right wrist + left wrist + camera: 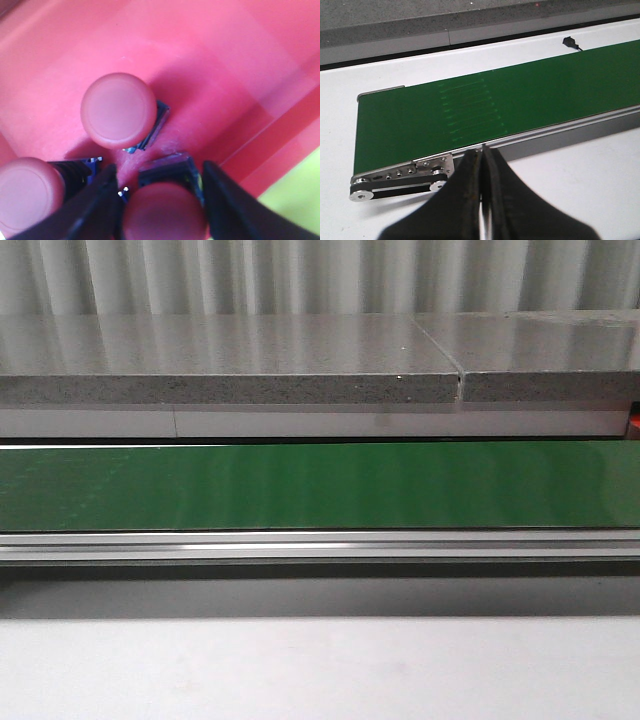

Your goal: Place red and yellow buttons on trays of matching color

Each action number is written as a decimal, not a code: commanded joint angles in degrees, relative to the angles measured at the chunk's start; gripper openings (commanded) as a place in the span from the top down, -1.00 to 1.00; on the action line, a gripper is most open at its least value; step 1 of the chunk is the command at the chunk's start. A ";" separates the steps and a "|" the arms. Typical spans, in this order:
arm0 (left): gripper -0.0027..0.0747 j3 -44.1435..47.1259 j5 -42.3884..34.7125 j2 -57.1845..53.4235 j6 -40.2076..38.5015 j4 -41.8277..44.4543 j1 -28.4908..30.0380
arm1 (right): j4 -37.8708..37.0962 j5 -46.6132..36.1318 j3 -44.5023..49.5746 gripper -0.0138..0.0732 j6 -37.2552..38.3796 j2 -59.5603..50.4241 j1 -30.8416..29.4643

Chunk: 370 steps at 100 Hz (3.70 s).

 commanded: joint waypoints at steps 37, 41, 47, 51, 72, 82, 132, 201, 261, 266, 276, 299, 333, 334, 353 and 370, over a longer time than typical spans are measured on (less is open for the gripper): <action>0.98 -1.48 -3.55 0.53 -0.21 -1.21 -0.48 | -0.47 -3.17 -1.86 -0.44 -0.36 -3.63 -0.52; 0.98 -1.48 -3.55 0.53 -0.21 -1.21 -0.48 | -0.51 -2.99 -1.86 -0.44 -1.13 -4.05 -0.38; 0.98 -1.48 -3.55 0.53 -0.21 -1.21 -0.48 | -0.59 -2.75 -1.86 -0.44 -1.95 -4.83 -0.18; 0.98 -1.48 -3.55 0.53 -0.21 -1.21 -0.48 | -0.59 -2.42 -1.86 -0.44 -2.28 -5.49 -0.17; 0.98 -1.48 -3.55 0.53 -0.21 -1.21 -0.48 | -0.87 0.73 -1.75 0.00 -5.49 -10.17 1.40; 0.98 -1.48 -3.55 0.53 -0.21 -1.21 -0.48 | -0.87 2.40 -1.75 0.46 -8.22 -12.78 3.15; 0.98 -1.48 -3.55 0.53 -0.21 -1.21 -0.48 | -0.82 7.39 -1.75 0.82 -14.84 -21.31 22.07; 0.98 -1.48 -3.55 0.53 -0.21 -1.21 -0.48 | -0.36 -0.51 14.81 0.82 -14.84 -38.37 30.78; 0.98 -1.48 -3.55 0.53 -0.21 -1.21 -0.48 | -0.36 -6.90 30.86 0.83 -14.79 -63.75 30.78; 0.98 -1.48 -3.55 0.53 -0.21 -1.21 -0.48 | -0.36 -7.04 32.28 0.84 -14.72 -65.85 30.78; 0.98 -1.48 -3.55 0.53 -0.21 -1.21 -0.48 | -0.24 -8.58 35.40 0.84 -14.59 -69.79 30.78; 0.98 -1.48 -3.55 0.53 -0.21 -1.21 -0.48 | 0.36 -18.19 44.26 0.84 -14.47 -77.31 30.78; 0.98 -1.48 -3.55 0.53 -0.21 -1.21 -0.48 | 0.56 -29.94 56.76 0.84 -13.92 -82.53 30.78; 0.98 -1.48 -3.55 0.53 -0.21 -1.21 -0.48 | 0.56 -30.18 57.03 0.84 -13.92 -82.63 30.78; 0.98 -1.48 -3.55 0.53 -0.21 -1.21 -0.48 | 0.56 -35.17 63.85 0.84 -13.92 -85.89 30.06; 0.98 -1.48 -3.55 0.53 -0.21 -1.21 -0.48 | 1.01 -35.59 68.45 0.84 -13.99 -89.53 28.35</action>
